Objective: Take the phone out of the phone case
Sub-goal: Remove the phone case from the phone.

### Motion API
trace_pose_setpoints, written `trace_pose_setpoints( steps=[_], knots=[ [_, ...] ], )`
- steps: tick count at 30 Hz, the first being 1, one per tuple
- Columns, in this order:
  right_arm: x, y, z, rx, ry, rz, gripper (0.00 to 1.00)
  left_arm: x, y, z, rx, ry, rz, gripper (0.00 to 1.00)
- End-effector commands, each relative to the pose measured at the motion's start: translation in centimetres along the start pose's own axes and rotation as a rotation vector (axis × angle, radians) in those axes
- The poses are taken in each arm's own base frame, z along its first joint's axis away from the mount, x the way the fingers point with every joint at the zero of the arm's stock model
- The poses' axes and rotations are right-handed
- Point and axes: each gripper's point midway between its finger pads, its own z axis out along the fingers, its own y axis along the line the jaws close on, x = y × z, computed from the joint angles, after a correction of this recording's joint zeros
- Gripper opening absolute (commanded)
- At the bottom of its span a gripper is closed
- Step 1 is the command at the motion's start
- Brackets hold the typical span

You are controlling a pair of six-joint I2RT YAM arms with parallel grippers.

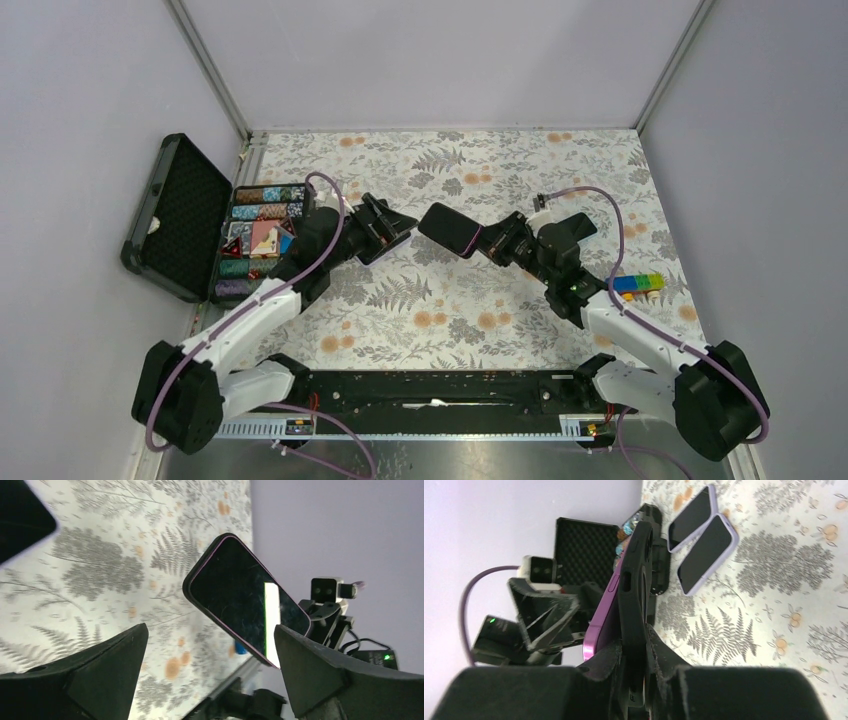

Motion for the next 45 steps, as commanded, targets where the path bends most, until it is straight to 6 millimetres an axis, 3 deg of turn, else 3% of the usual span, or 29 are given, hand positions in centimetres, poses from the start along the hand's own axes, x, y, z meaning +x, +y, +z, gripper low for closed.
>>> trace_pose_setpoints(
  steps=[1, 9, 14, 18, 22, 30, 36, 39, 45],
  knots=[
    [-1.1, 1.5, -0.2, -0.055, -0.043, -0.018, 0.00, -1.5, 0.5, -2.6, -0.063, -0.120, 0.217, 0.99],
    [1.1, -3.2, 0.8, 0.126, 0.061, -0.002, 0.00, 2.4, -3.2, -2.2, 0.022, -0.050, 0.555, 0.97],
    [2.3, -4.5, 1.3, 0.162, 0.114, 0.026, 0.00, 3.9, -3.8, -1.0, -0.004, -0.016, 0.772, 0.96],
    [2.6, -4.4, 1.7, 0.141, 0.131, 0.035, 0.00, 7.5, -4.6, 0.8, 0.088, 0.147, 0.888, 0.96],
    [3.1, -4.5, 1.8, 0.131, 0.151, 0.048, 0.00, 9.3, -3.5, 2.5, 0.056, 0.223, 0.948, 0.88],
    [3.5, -4.6, 1.4, 0.142, 0.170, 0.077, 0.00, 11.9, -1.4, 3.6, 0.013, 0.280, 1.057, 0.78],
    [3.6, -4.7, 1.1, 0.157, 0.175, 0.083, 0.00, 11.3, -0.5, 4.3, -0.081, 0.215, 1.070, 0.65],
    [3.6, -4.7, 1.0, 0.159, 0.180, 0.081, 0.00, 10.2, -0.3, 4.6, -0.132, 0.156, 1.061, 0.64],
    [4.0, -5.1, 1.0, 0.172, 0.199, 0.076, 0.00, 10.7, -0.9, 4.2, -0.090, 0.170, 1.056, 0.70]
  ],
)
